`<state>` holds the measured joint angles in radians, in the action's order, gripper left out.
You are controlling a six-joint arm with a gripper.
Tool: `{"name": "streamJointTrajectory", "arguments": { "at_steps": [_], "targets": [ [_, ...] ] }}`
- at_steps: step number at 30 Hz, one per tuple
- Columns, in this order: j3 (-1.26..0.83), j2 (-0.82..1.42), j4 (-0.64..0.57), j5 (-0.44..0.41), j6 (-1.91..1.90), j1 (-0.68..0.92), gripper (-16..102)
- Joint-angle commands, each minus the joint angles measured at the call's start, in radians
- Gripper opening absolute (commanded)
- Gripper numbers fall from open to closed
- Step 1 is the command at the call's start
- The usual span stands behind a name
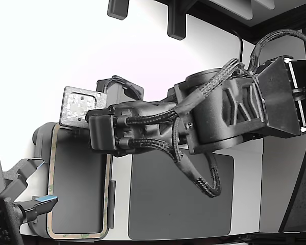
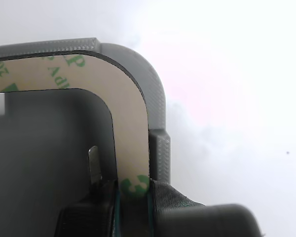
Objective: Move top rectangular frame to the holder.
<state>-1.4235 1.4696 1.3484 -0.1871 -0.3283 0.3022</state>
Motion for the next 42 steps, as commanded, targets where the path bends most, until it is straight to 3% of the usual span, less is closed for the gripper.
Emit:
{"name": "streamJointTrajectory", "arguments": {
  "at_steps": [1,42],
  "targets": [
    [0.015,0.029,-0.005,0.003,0.002,-0.015,-11],
    [0.026,-0.023,0.012,0.005,-0.009,-0.011,-11]
  ]
}}
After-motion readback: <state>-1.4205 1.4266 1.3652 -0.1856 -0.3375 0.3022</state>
